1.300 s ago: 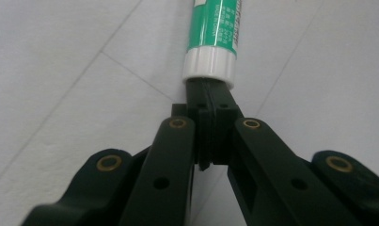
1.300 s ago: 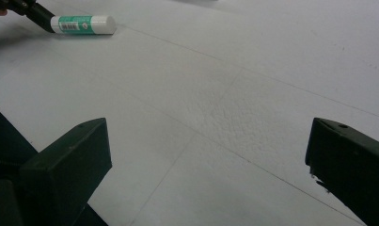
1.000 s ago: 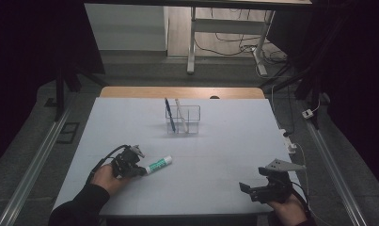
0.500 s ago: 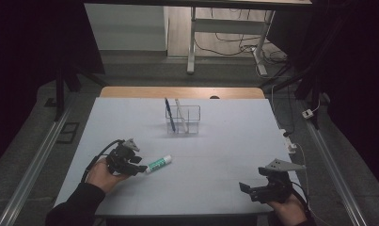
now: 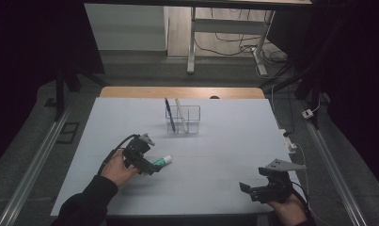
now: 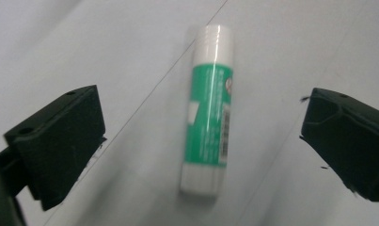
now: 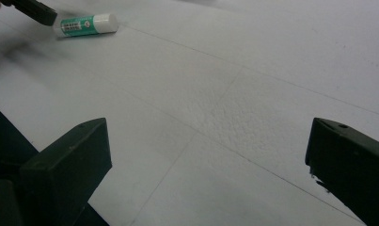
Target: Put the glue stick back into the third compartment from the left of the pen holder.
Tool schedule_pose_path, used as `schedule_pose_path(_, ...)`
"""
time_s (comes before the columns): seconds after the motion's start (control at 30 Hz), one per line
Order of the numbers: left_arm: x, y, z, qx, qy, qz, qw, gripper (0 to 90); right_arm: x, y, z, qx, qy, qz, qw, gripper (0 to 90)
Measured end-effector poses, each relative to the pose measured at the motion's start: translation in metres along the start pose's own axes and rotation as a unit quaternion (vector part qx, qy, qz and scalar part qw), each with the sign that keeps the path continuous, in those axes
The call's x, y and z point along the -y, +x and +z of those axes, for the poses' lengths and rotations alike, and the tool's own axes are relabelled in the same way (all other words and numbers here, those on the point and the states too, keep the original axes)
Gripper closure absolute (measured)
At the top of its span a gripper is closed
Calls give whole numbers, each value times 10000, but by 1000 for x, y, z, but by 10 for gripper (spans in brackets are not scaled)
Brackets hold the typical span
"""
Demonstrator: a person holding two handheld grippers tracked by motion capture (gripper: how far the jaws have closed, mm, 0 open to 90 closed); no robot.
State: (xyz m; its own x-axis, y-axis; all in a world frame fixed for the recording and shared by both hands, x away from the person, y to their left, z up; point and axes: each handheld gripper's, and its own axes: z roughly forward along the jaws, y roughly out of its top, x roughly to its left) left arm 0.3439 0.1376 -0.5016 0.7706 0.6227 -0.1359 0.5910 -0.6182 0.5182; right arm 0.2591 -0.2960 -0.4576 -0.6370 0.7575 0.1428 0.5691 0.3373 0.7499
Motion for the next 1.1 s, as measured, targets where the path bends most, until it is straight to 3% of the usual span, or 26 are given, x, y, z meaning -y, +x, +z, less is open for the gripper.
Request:
schedule_pose_path(0.3,-16,-2,28,78,189,75,9998,0,0,0,-1,-10,-1,6,10000,2)
schedule_pose_path(0.37,-19,-4,33,50,249,87,9996,6,0,0,-1,-15,-3,9,10000,2)
schedule_pose_path(0.43,-21,-5,37,-39,402,248,9989,11,0,0,-1,-18,-2,13,10000,2)
schedule_pose_path(0.6,-26,-7,43,-92,548,302,9980,33,0,-1,-1,-35,-12,20,10000,2)
schedule_pose_path(0.73,-28,-10,40,-320,578,389,9971,185,0,-1,-1,-41,-8,23,10000,2)
schedule_pose_path(0.87,-29,-10,35,-259,585,403,9971,403,0,-1,-1,-43,-6,23,10000,2)
schedule_pose_path(1.1,-30,-15,33,-326,664,618,9953,626,0,-1,-1,-39,3,24,10000,2)
